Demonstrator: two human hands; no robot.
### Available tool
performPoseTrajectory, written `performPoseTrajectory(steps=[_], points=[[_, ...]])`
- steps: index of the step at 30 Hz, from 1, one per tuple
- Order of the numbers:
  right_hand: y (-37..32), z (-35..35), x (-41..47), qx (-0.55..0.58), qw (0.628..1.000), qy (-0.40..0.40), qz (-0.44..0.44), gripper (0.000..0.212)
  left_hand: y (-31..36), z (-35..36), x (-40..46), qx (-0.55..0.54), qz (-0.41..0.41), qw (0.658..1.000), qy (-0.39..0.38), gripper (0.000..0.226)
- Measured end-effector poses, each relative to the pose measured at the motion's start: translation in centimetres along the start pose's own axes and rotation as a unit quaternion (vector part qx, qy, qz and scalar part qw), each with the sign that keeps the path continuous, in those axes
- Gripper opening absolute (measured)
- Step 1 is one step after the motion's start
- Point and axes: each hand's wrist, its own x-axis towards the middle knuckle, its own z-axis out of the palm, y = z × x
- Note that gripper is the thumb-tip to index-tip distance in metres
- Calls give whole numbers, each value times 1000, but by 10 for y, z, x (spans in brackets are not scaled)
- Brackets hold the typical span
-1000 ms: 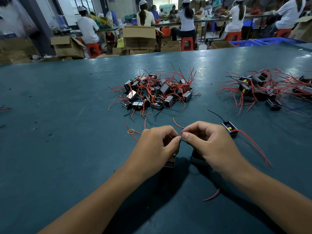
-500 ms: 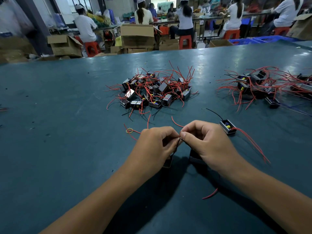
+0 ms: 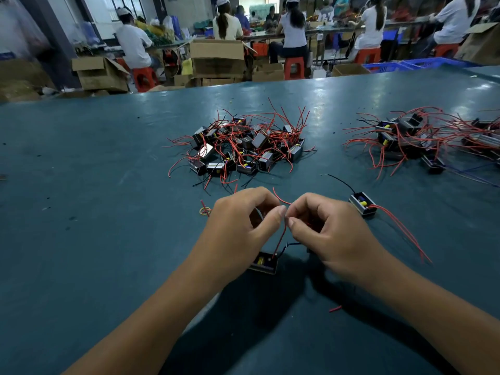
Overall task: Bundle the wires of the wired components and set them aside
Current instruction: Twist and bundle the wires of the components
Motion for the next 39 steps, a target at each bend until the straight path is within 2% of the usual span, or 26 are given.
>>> performPoseTrajectory(steps=[6,9,10,12,13,14,15,16,18,19,21,24,29,33,36,39], points=[[-6,-3,-2,-46,998,-22,-39,14,1,-1,-1,11,-18,999,-26,20],[-7,-3,-2,-80,994,-24,-65,11,1,2,0,-17,-83,996,-42,25],[-8,-3,-2,-93,992,-23,-76,8,0,2,0,-75,-138,986,-55,28],[-9,-2,-2,-111,989,-25,-94,4,1,2,1,-242,-260,931,-90,33],[-10,-1,-2,-112,988,-28,-100,4,1,1,1,-302,-296,900,-104,34],[-10,-2,-2,-111,988,-31,-106,4,1,0,1,-326,-303,889,-111,33],[-10,-2,-2,-110,987,-32,-111,4,0,-1,1,-322,-288,895,-112,31],[-10,-3,-2,-109,987,-32,-113,5,-2,-3,2,-284,-244,921,-108,26],[-8,-6,-1,-101,989,-29,-106,7,-6,-11,4,-136,-95,982,-91,10],[-7,-8,-1,-95,990,-26,-101,7,-9,-15,6,-74,-20,993,-92,11],[-7,-9,0,-91,990,-26,-100,6,-13,-20,6,-10,85,991,-103,18],[-7,-9,0,-89,990,-36,-105,4,-14,-22,9,21,147,985,-91,9],[-8,-9,-1,-84,989,-54,-111,6,-16,-21,11,54,184,978,-86,7],[-10,-9,-2,-101,986,-50,-124,6,-14,-20,10,53,171,979,-94,10],[-11,-8,-3,-129,982,-33,-136,2,-11,-19,7,17,116,987,-108,13],[-10,-8,-4,-150,979,-27,-139,2,-9,-18,4,-53,10,988,-143,20]])
